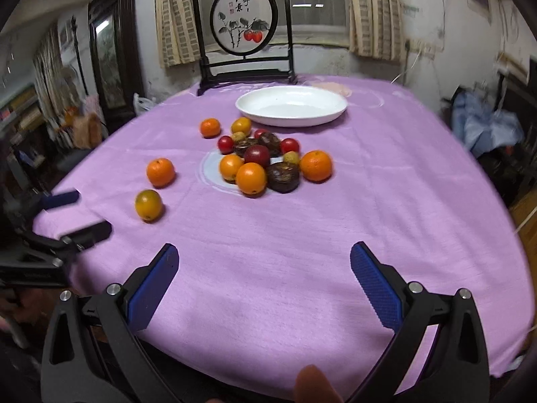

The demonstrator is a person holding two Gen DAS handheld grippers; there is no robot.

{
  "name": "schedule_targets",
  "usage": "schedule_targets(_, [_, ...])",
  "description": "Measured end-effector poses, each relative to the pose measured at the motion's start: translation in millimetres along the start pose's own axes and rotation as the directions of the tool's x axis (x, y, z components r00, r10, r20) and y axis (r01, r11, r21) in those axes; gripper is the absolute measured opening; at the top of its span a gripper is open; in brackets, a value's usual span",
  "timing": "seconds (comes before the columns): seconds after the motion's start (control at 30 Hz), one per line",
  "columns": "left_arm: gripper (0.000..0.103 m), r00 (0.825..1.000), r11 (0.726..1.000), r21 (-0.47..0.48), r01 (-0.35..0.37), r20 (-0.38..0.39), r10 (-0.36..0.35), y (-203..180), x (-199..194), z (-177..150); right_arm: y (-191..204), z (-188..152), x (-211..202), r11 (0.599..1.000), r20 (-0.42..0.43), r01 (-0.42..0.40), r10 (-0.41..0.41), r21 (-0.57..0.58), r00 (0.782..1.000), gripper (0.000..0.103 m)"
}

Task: Organize fruits
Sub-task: 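Grasp the yellow tomato with the left tool while the right tool grasps a mandarin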

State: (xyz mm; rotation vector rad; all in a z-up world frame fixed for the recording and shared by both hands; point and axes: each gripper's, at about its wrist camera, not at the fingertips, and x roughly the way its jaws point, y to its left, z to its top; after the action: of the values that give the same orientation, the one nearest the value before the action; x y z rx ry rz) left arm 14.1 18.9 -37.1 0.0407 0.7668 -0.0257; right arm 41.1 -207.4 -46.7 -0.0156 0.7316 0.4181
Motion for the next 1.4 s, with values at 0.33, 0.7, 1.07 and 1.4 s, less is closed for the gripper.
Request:
schedule_targets(0.33, [0.101,0.999,1.0,-0.015,0.019,-0.026,-0.019,20.5,33.0,-8.3,-50.6,49.5,63.7,0.99,-0.098,0.081,-0.07,0.115,0.993,0.097])
schedule_targets(0.7, [0.101,0.999,0.999,0.009,0.042,-0.023,-0.042,24.5,50.6,0.6,-84.1,87.2,135.3,0.969,-0.164,0.05,-0.01,0.243,0.986,0.062])
schedule_targets(1.07, [0.101,0.993,0.994,0.003,0.105,-0.046,-0.105,22.3,65.7,8.7,-83.9,91.8,150.0,0.975,-0.155,-0.016,0.051,0.222,0.987,0.045])
schedule_targets(1.4, [0.082,0.985,0.988,-0.056,0.144,-0.092,-0.149,19.4,84.5,22.9,-105.4,84.7,138.8,0.93,-0.086,-0.12,0.158,0.346,0.984,0.044])
